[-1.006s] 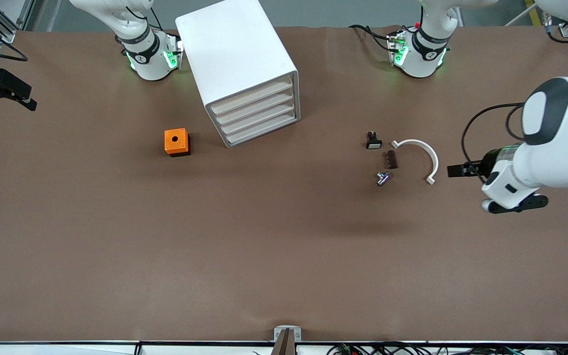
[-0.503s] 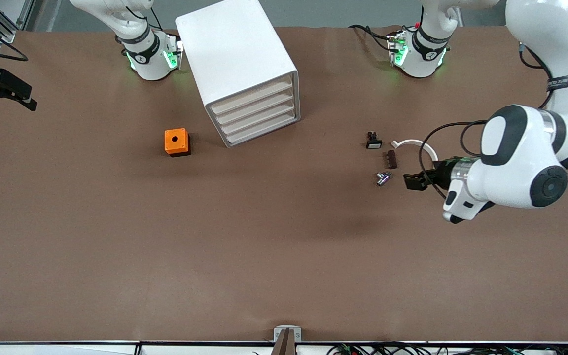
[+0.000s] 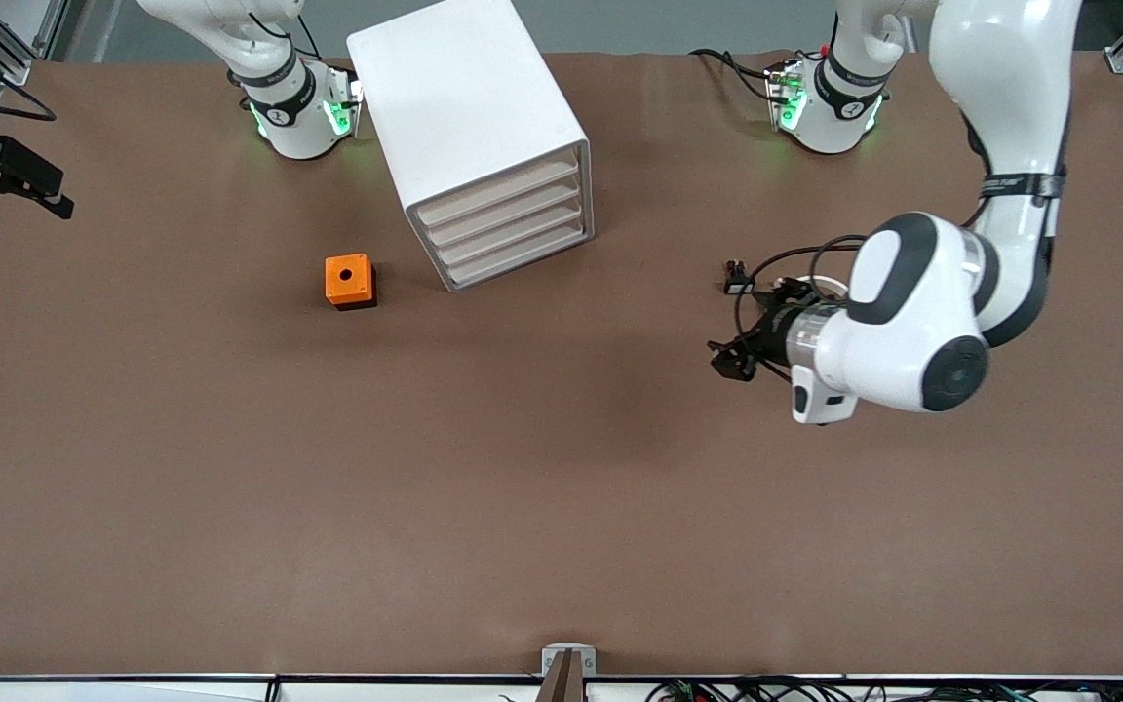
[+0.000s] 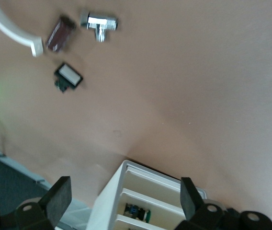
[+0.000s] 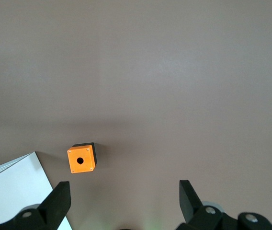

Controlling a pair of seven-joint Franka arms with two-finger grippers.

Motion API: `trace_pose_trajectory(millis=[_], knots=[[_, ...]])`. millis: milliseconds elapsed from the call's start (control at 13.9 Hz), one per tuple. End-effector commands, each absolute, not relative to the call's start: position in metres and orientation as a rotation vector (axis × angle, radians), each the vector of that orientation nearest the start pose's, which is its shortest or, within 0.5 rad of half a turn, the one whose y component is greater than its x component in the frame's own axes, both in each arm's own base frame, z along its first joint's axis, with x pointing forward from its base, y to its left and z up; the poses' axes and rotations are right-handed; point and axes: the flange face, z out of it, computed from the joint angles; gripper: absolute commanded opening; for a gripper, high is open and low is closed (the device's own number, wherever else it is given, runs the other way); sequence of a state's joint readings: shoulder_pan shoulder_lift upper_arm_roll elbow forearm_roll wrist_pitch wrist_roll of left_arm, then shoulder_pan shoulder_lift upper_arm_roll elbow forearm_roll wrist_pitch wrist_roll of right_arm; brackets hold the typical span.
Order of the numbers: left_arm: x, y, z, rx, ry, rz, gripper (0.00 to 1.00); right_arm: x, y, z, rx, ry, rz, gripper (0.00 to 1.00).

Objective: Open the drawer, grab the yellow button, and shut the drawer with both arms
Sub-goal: 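Move the left gripper toward the white cabinet's drawer front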

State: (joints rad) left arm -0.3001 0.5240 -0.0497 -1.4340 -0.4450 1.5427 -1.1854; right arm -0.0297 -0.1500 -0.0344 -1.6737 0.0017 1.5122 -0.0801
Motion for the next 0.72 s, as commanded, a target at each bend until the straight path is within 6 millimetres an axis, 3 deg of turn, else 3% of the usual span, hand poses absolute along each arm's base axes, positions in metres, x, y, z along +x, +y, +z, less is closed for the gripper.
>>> trace_pose_trajectory(millis=[0, 215, 431, 646], knots=[[0.602, -0.289, 0.357, -2.580, -1.489, 1.062, 1.00, 0.492, -0.033, 0.652, -3.123, -0.040, 0.005, 1.00], [0.594, -0.308, 0.340, -2.346, -1.653, 1.198, 1.00, 0.492, -0.032, 0.652, -3.123, -0.042, 0.005, 1.00], [0.588, -0.324, 0.322, -2.080, -1.817, 1.208, 1.00, 0.492, -0.033, 0.652, -3.123, -0.040, 0.005, 1.00], [0.569, -0.339, 0.313, -1.923, -1.792, 1.220, 1.00, 0.492, -0.032, 0.652, -3.123, -0.042, 0.008, 1.00]])
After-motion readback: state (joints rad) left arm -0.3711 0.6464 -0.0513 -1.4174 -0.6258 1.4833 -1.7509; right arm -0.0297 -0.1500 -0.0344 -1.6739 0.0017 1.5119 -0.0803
